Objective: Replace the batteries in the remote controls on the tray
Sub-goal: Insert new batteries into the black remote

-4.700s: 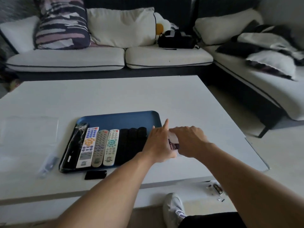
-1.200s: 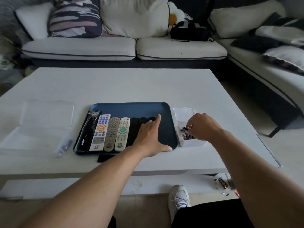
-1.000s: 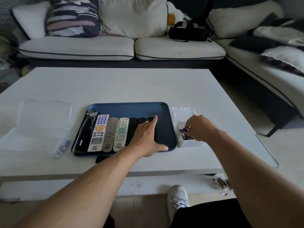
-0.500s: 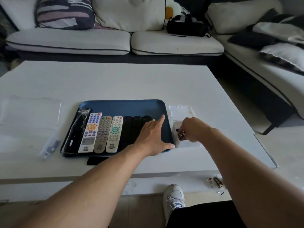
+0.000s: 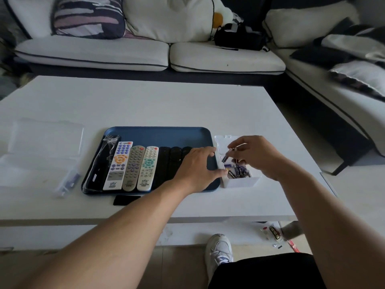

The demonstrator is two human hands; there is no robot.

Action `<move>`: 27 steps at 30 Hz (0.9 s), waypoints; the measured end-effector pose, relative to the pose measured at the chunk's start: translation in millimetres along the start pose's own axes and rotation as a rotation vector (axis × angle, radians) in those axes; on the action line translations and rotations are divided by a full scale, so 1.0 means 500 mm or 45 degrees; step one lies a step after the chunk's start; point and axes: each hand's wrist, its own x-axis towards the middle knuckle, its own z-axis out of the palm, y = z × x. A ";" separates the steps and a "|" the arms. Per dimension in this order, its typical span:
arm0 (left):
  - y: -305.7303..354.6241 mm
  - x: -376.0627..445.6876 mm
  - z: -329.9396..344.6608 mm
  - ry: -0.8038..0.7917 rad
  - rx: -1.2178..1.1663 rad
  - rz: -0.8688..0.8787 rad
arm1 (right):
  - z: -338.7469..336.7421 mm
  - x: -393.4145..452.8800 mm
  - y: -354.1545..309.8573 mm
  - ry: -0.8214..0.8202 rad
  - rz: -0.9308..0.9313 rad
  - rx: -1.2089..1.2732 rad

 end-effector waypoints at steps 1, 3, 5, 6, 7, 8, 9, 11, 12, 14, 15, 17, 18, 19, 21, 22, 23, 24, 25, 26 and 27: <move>0.001 -0.003 -0.009 0.074 -0.038 0.032 | 0.006 -0.007 -0.008 -0.042 -0.017 0.124; 0.003 -0.010 -0.024 0.172 -0.139 0.069 | 0.020 -0.020 -0.021 -0.120 -0.067 0.270; 0.000 -0.019 -0.036 0.256 -0.213 0.096 | 0.036 -0.026 -0.033 -0.157 -0.117 0.328; -0.002 -0.023 -0.042 0.296 -0.223 0.104 | 0.042 -0.028 -0.039 -0.164 -0.127 0.347; -0.003 -0.027 -0.046 0.327 -0.220 0.100 | 0.047 -0.027 -0.042 -0.172 -0.129 0.362; -0.009 -0.033 -0.056 0.353 -0.217 0.083 | 0.058 -0.027 -0.048 -0.188 -0.133 0.368; -0.010 -0.035 -0.060 0.360 -0.218 0.061 | 0.061 -0.026 -0.050 -0.193 -0.131 0.372; -0.020 -0.045 -0.078 0.395 -0.209 -0.006 | 0.080 -0.027 -0.059 -0.236 -0.139 0.387; -0.026 -0.051 -0.087 0.412 -0.202 -0.028 | 0.089 -0.027 -0.063 -0.260 -0.140 0.405; -0.037 -0.062 -0.105 0.426 -0.176 -0.039 | 0.106 -0.028 -0.076 -0.311 -0.131 0.465; -0.043 -0.069 -0.114 0.424 -0.163 -0.043 | 0.115 -0.028 -0.082 -0.331 -0.126 0.492; -0.057 -0.085 -0.135 0.412 -0.158 -0.063 | 0.139 -0.028 -0.097 -0.353 -0.131 0.497; -0.065 -0.093 -0.146 0.400 -0.149 -0.068 | 0.153 -0.027 -0.102 -0.350 -0.141 0.473; -0.074 -0.101 -0.155 0.389 -0.129 -0.065 | 0.169 -0.027 -0.109 -0.348 -0.148 0.445; -0.091 -0.120 -0.173 0.384 -0.094 -0.072 | 0.208 -0.026 -0.117 -0.387 -0.141 0.413; -0.098 -0.129 -0.181 0.390 -0.075 -0.085 | 0.227 -0.025 -0.122 -0.424 -0.129 0.401; -0.108 -0.140 -0.190 0.393 -0.054 -0.099 | 0.247 -0.026 -0.128 -0.455 -0.119 0.387; -0.119 -0.149 -0.199 0.384 -0.037 -0.122 | 0.267 -0.024 -0.135 -0.464 -0.117 0.367; -0.131 -0.159 -0.211 0.364 -0.029 -0.146 | 0.288 -0.021 -0.146 -0.445 -0.121 0.346; -0.145 -0.166 -0.220 0.337 -0.034 -0.191 | 0.308 -0.016 -0.156 -0.389 -0.125 0.336; -0.160 -0.175 -0.232 0.320 -0.040 -0.253 | 0.328 -0.011 -0.168 -0.315 -0.124 0.353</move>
